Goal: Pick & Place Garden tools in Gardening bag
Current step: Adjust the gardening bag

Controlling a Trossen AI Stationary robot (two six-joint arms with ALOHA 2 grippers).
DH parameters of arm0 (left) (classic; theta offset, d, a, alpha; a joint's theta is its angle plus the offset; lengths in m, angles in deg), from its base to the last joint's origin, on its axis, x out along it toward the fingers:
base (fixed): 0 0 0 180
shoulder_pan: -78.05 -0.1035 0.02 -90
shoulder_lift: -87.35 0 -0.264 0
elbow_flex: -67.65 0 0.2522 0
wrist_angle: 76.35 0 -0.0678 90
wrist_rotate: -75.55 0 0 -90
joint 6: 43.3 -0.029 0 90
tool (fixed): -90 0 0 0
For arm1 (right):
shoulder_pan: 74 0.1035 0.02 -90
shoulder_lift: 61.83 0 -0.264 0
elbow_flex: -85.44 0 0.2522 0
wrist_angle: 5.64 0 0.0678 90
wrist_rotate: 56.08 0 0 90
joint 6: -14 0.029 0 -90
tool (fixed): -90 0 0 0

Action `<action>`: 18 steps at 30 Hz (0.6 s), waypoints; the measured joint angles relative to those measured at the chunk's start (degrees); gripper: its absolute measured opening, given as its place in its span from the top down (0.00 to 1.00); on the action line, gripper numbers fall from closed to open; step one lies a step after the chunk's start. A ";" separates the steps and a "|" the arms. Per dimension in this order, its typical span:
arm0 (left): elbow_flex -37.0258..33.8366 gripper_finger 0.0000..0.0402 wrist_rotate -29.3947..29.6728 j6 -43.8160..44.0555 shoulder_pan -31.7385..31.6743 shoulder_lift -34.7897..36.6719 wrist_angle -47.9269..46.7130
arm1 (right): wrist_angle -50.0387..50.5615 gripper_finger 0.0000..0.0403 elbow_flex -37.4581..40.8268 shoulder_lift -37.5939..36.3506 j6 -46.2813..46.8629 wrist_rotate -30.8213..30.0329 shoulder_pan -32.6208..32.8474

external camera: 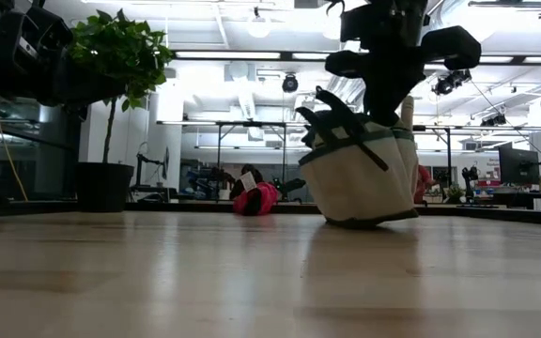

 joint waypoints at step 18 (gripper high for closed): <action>0.00 0.99 1.32 1.36 0.01 0.00 0.09 | 3.18 0.99 0.00 0.02 5.39 4.26 -0.02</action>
